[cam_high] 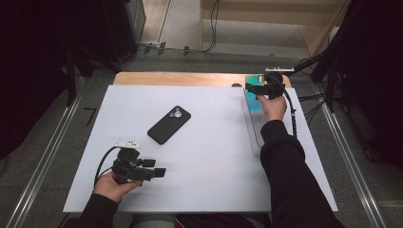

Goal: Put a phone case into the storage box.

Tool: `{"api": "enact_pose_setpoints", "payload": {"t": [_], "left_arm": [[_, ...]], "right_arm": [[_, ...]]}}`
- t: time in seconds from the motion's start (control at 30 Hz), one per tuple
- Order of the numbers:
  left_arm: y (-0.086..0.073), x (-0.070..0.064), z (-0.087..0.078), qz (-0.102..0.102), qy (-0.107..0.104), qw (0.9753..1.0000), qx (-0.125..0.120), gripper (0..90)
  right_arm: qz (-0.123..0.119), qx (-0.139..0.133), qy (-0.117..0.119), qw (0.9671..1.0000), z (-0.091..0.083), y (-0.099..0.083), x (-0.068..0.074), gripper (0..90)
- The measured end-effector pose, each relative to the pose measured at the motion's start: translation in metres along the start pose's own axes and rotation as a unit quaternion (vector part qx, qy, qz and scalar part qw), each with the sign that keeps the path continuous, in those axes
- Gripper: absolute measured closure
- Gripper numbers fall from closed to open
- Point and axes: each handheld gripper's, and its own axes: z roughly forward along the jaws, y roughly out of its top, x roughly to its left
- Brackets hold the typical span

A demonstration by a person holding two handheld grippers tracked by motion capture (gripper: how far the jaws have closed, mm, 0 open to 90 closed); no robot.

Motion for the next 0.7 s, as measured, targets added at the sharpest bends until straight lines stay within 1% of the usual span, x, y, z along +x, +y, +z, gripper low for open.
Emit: {"api": "enact_pose_setpoints", "payload": {"t": [0.07,0.2,0.27,0.33,0.37,0.4,0.53,0.63,0.7], "left_arm": [[0.000,0.000,0.000,-0.004,0.000,1.0000,0.000,30.3],[0.001,0.000,0.000,-0.003,0.000,1.0000,0.000,30.3],[0.002,0.000,0.001,-0.003,-0.001,1.0000,0.001,30.3],[0.002,0.000,0.001,-0.004,-0.001,1.0000,0.001,30.2],[0.003,0.000,0.001,-0.005,-0.001,1.0000,0.002,30.2],[0.003,0.000,0.001,-0.004,-0.001,1.0000,0.002,30.2],[0.005,0.001,0.001,-0.003,-0.002,1.0000,0.001,30.2],[0.006,0.002,0.001,-0.004,-0.001,1.0000,-0.001,30.2],[0.007,0.002,0.000,-0.006,-0.001,1.0000,-0.003,30.2]], "right_arm": [[-0.005,-0.001,0.001,1.0000,-0.005,0.001,0.001,0.0],[-0.011,-0.001,0.013,0.9999,-0.015,0.003,0.005,0.0],[-0.014,0.006,0.017,0.9997,-0.021,0.004,0.008,0.0],[-0.012,0.016,0.028,0.9994,-0.027,0.004,0.010,0.0],[-0.010,0.023,0.038,0.9989,-0.029,0.003,0.012,0.0],[-0.011,0.027,0.054,0.9981,-0.031,0.003,0.013,0.0],[-0.021,0.037,0.061,0.9972,-0.040,-0.001,0.022,0.0],[-0.025,0.040,0.076,0.9960,-0.048,-0.004,0.027,0.0],[-0.031,0.044,0.087,0.9947,-0.052,-0.005,0.031,0.0]]}}
